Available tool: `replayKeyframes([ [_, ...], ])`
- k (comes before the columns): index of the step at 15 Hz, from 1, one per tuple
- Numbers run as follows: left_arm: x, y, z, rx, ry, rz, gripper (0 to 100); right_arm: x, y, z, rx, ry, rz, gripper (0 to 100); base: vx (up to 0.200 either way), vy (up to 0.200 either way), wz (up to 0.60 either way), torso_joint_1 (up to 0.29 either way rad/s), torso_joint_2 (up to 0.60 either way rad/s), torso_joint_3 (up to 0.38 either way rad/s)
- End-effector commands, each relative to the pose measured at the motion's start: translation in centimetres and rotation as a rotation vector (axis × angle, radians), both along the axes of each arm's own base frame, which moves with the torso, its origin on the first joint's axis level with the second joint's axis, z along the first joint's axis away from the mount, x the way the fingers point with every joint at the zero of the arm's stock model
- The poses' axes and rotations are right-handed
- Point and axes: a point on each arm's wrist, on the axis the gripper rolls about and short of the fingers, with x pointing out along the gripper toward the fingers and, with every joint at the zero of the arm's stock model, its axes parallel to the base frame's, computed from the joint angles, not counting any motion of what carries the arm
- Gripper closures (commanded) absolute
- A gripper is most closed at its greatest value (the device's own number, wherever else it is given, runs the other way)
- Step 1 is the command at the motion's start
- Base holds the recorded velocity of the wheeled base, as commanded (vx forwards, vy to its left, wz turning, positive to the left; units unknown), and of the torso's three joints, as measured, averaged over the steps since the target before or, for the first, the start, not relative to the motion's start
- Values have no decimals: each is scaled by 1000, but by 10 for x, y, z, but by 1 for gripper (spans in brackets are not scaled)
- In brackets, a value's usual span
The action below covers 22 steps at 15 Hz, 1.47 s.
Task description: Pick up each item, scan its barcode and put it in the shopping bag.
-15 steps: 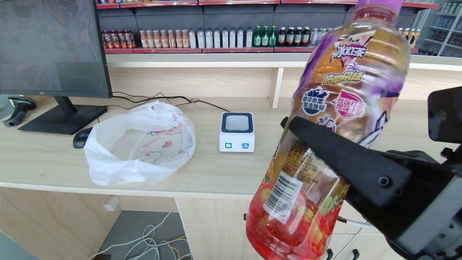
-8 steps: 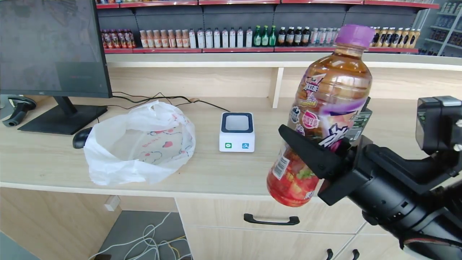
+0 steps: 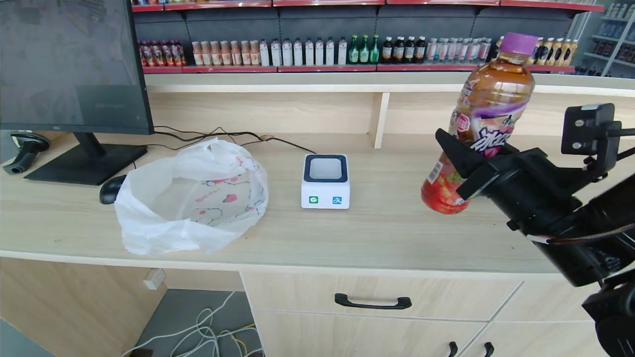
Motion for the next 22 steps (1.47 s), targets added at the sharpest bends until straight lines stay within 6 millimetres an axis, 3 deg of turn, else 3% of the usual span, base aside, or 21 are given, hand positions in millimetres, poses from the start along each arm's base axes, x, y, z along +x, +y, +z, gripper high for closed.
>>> replayKeyframes([
  [1,0,0,0,0,0,1,0,21,-7,3,9,-20,-55,100,0,0,0,0,0,0],
  [3,0,0,0,0,0,1,0,31,-4,2,11,-20,-61,100,0,0,0,0,0,0],
  [13,0,0,0,2,0,-1,0,33,-8,2,14,-18,-86,100,0,0,0,0,0,0],
  [17,0,0,0,2,0,-1,0,33,-9,2,14,-18,-88,100,-200,0,0,7,5,-2],
  [22,0,0,0,0,-2,-1,0,33,-15,4,17,-26,-108,100,0,80,0,1,-4,3],
])
